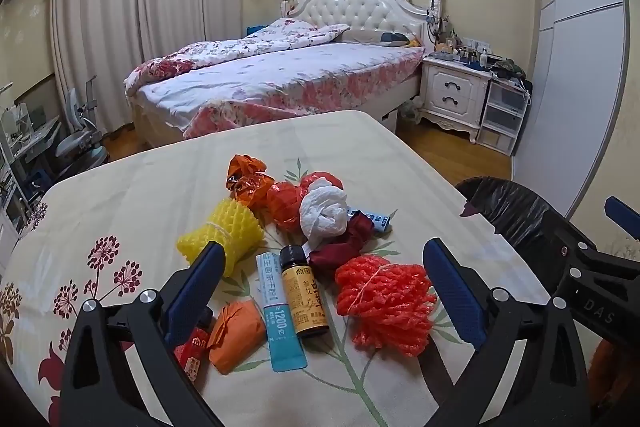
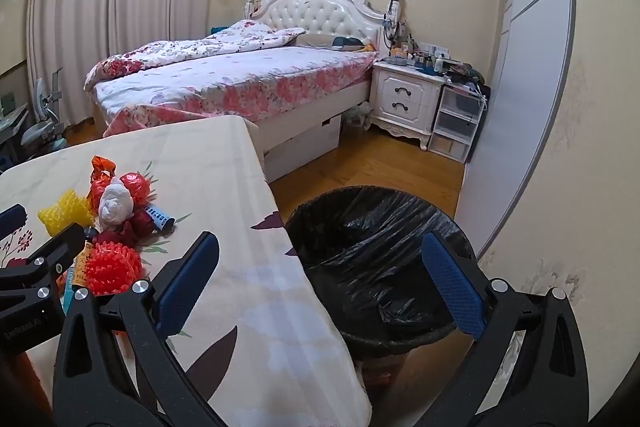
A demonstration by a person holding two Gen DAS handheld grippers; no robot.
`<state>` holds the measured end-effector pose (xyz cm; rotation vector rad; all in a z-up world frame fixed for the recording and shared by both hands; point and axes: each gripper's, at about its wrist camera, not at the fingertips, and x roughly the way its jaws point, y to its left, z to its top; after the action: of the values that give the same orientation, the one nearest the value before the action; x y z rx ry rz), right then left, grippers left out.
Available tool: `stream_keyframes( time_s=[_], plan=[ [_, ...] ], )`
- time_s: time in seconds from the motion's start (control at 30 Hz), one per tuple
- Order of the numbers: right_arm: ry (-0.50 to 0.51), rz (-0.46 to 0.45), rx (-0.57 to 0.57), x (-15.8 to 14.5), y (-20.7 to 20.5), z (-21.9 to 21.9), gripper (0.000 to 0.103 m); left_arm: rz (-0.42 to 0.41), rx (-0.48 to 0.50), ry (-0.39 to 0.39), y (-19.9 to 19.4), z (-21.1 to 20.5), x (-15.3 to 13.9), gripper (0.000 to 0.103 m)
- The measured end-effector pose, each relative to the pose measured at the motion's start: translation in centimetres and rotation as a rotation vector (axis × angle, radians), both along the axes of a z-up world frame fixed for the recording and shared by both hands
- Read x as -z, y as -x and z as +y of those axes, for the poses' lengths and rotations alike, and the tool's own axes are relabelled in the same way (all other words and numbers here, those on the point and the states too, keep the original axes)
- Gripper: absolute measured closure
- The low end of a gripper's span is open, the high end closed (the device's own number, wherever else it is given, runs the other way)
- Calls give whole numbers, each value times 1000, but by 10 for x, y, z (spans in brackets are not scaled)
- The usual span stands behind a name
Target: Collect trash
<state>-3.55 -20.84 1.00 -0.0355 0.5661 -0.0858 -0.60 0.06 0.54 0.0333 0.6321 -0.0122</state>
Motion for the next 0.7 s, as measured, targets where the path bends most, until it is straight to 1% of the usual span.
stream_keyframes(
  time_s=[0.23, 0.27, 0.7],
  plan=[
    [0, 1, 0, 0, 0, 0, 4, 9, -2, -3, 2, 0, -3, 7],
    [0, 1, 1, 0, 1, 0, 4, 13, -4, -1, -1, 0, 0, 7],
    [-1, 3, 1, 0, 1, -3, 4, 14, -6, -2, -2, 0, 2, 6]
  ],
)
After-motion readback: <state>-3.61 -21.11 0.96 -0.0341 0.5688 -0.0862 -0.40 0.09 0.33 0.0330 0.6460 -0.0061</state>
